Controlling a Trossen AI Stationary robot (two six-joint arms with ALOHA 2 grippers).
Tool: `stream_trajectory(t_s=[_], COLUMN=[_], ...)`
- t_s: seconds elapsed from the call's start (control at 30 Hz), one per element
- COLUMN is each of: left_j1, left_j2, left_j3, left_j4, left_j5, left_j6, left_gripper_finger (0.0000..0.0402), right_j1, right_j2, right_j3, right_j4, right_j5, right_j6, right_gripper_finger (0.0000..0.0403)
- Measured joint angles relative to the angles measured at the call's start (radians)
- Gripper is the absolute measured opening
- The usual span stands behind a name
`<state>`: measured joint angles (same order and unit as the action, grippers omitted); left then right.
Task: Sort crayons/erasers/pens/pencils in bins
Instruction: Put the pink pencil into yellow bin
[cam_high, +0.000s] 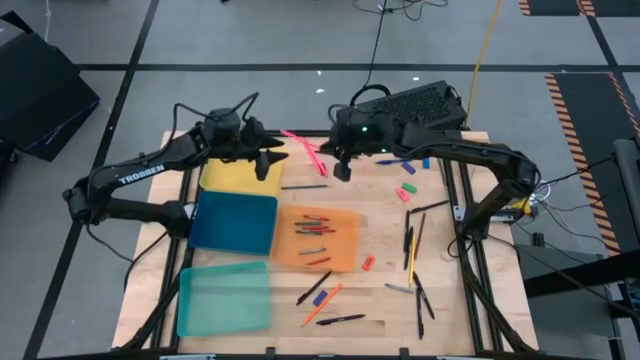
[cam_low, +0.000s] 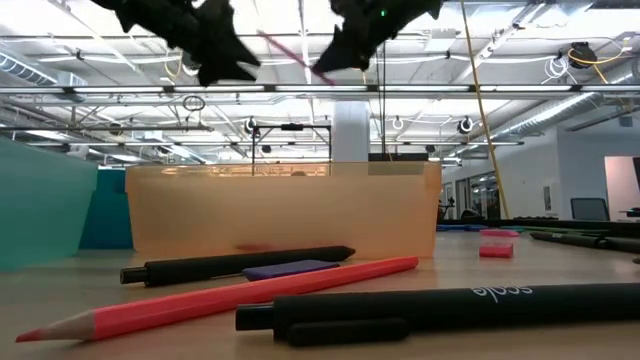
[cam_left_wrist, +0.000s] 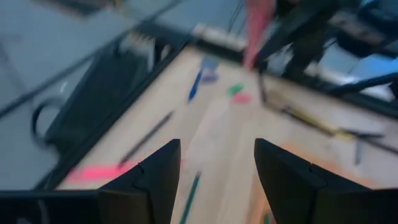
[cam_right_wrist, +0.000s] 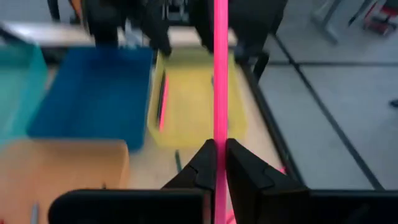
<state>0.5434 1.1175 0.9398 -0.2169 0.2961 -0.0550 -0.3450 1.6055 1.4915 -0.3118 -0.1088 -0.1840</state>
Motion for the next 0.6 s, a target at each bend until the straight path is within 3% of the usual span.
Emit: stream_trajectory(t_s=[0.23,0.4,0.5,0.6], left_j1=[-0.058,-0.089,-0.096,-0.095], left_j2=[0.039,0.086,0.103,0.106], left_j3=[0.001,0.001,0.001,0.001], left_j4=[0.372,0.542,0.562,0.538], left_j5=[0.001,0.000,0.000,0.000], left_j6=[-0.059,-0.128,-0.160,-0.176], left_gripper_finger=[0.0207,0.0203,0.0176,0.0120], right_j1=[0.002,0.007,0.007,0.007], right_j2=[-0.013,-0.002,-0.004,-0.003], right_j3=[0.000,0.001,0.001,0.001], right_j4=[0.193,0.250,0.255,0.255], right_j5=[-0.127,-0.131,-0.130,-0.127], right_j6=[0.137,0.176,0.177,0.180], right_gripper_finger=[0.0016,0.0016,0.0016,0.0016])
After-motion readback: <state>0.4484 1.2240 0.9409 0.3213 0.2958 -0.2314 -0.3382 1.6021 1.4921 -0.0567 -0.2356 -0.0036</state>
